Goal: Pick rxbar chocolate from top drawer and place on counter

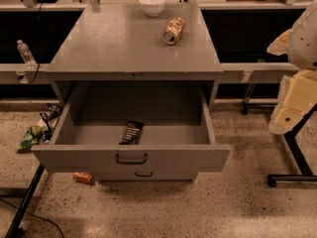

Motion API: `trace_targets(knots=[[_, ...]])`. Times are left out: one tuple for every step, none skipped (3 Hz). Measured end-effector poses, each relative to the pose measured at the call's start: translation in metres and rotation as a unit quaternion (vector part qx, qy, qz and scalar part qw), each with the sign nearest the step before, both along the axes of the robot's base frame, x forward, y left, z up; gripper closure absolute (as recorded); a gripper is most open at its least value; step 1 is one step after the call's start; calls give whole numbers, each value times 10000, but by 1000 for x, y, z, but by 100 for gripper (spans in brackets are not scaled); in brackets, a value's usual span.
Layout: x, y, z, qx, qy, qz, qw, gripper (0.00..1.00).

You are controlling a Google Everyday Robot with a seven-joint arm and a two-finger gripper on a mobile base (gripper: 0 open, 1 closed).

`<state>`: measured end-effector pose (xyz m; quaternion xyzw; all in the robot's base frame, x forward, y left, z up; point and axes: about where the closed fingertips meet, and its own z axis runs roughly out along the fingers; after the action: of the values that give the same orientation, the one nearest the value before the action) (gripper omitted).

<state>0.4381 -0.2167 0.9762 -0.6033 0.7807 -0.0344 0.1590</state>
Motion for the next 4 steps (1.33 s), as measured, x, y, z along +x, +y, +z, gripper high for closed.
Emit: trace_targets(knots=[[0,0,0,0,-1,0,10000,0],[7,14,-45,-322,440,838,9950,0],[12,33,-110,-682,1043,2023,9714,0],[18,72,-151,-614,1163,3307,9345,0]])
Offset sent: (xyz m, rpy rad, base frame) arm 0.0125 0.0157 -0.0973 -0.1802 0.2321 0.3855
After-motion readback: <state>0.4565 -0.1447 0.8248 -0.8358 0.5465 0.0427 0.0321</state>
